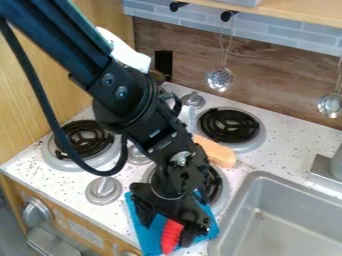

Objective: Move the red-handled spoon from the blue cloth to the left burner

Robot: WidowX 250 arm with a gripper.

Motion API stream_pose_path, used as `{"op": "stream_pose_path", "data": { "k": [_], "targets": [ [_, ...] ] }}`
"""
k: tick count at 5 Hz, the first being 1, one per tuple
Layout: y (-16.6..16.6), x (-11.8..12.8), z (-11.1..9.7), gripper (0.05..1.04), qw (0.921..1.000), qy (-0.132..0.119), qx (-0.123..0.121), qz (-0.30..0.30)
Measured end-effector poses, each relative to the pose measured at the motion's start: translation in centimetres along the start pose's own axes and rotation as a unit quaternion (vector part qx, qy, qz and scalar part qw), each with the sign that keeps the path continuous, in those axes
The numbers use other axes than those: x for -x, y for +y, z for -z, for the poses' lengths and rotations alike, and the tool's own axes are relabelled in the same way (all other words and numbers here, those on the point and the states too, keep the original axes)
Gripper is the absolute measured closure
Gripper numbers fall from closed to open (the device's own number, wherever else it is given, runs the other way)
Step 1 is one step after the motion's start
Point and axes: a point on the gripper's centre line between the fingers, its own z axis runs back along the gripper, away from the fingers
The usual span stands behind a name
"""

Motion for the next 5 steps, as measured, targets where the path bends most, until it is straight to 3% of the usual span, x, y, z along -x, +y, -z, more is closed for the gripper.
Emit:
{"op": "stream_pose_path", "data": {
  "k": [1,2,3,4,5],
  "targets": [
    [-0.4,-0.6,0.3,0.105,1.0,0.004,0.002,-0.004],
    [-0.6,-0.9,0.7,0.226,0.9999,0.008,0.0,-0.007],
    [-0.7,-1.2,1.2,0.515,0.9998,0.013,-0.006,-0.015],
    [-0.6,-1.2,1.3,0.614,0.9996,0.015,-0.012,-0.021],
    [-0.6,-1.1,1.3,0.615,0.9997,0.018,-0.011,-0.012]
  ]
}}
